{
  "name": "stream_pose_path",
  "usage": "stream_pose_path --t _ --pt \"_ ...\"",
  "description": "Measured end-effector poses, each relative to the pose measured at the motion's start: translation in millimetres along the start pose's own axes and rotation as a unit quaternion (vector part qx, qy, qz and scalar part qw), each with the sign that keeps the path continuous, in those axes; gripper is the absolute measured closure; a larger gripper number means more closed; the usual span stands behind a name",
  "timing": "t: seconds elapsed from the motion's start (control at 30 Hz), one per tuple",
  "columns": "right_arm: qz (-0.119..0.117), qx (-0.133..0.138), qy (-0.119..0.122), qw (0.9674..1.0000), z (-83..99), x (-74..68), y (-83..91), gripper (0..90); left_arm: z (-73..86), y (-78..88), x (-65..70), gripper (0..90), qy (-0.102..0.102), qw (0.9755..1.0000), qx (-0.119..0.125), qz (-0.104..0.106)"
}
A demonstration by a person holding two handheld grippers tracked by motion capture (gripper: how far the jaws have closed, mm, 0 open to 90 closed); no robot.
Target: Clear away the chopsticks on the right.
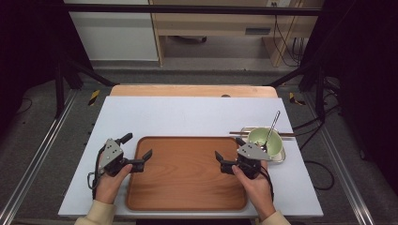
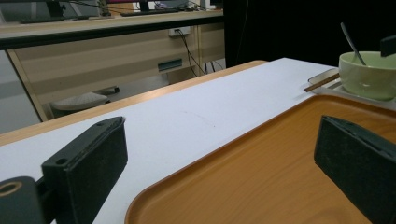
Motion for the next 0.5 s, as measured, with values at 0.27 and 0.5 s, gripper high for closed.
stream_pose_path --t 0.27,0.5 --pt "0.004 0.002 0.0 1.0 -0.3 3.7 4.2 10.3 -3.7 5.3 3.2 2.0 -0.002 0.9998 0.012 -0.014" --pt "0.005 0.0 0.004 1.0 0.0 4.1 3.2 11.1 -3.1 9.0 1.1 1.9 0.004 0.9993 0.03 -0.022"
Point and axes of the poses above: each handheld gripper's, and its own axes: y roughly backward along the jaws, z roughly out of its underside, x roughly to its right, the point moved 3 cm from there along -y, roughly forward along the jaws, and after that the axes turned 11 degrees about z, right-handed, at the moved point
